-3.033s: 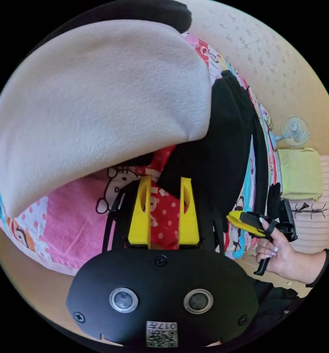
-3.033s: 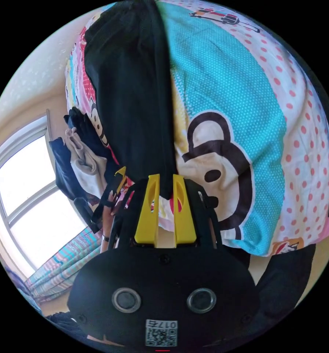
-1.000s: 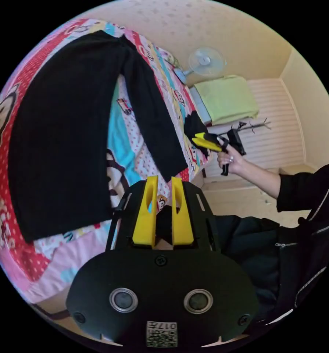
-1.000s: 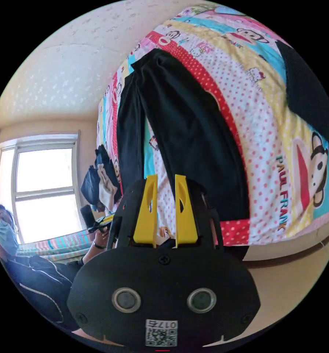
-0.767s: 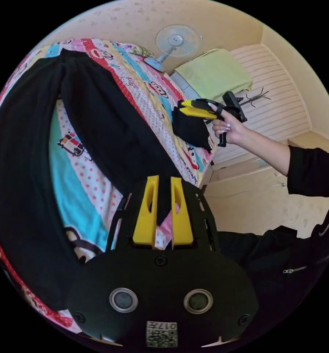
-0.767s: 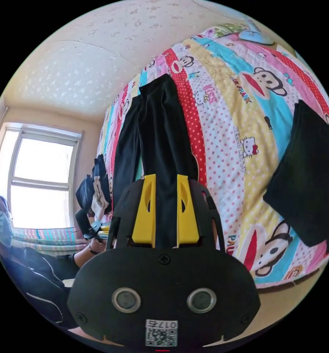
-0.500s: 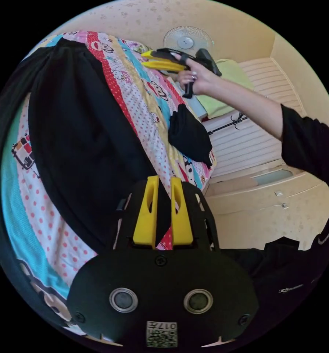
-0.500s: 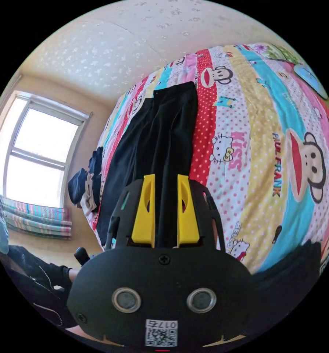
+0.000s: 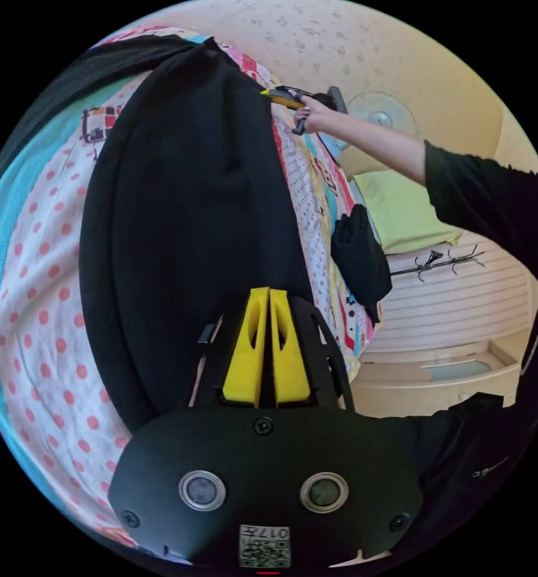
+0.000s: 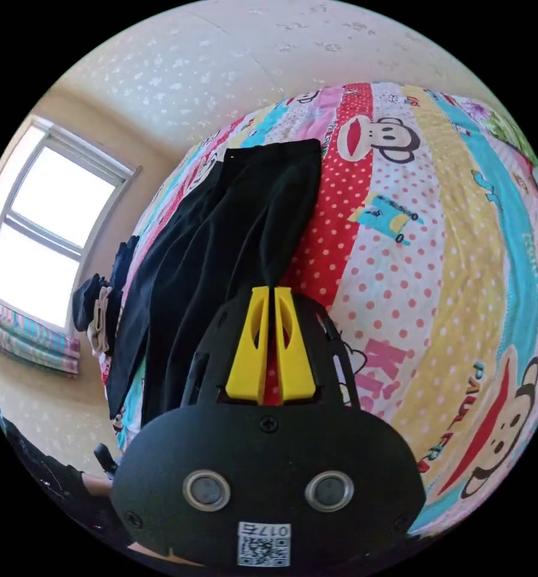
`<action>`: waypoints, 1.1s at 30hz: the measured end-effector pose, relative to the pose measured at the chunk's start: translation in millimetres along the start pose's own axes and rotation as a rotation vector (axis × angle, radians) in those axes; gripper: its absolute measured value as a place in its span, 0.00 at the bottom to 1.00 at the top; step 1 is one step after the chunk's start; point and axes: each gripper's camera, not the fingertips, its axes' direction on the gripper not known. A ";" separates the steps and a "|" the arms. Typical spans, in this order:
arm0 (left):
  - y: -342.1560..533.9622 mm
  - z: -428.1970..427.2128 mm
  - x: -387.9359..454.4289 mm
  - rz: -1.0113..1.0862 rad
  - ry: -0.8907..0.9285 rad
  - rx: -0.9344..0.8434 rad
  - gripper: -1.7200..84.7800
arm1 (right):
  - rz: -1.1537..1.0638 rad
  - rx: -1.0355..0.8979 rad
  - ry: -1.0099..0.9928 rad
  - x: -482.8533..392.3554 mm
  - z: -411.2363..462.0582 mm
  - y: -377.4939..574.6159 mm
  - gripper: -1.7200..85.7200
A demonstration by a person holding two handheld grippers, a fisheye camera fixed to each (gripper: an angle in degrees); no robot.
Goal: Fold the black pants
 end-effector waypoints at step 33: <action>63.0 -52.9 -47.5 -0.082 -0.437 -0.039 0.06 | 0.344 -0.320 -0.415 -151.4 51.0 461.0 0.05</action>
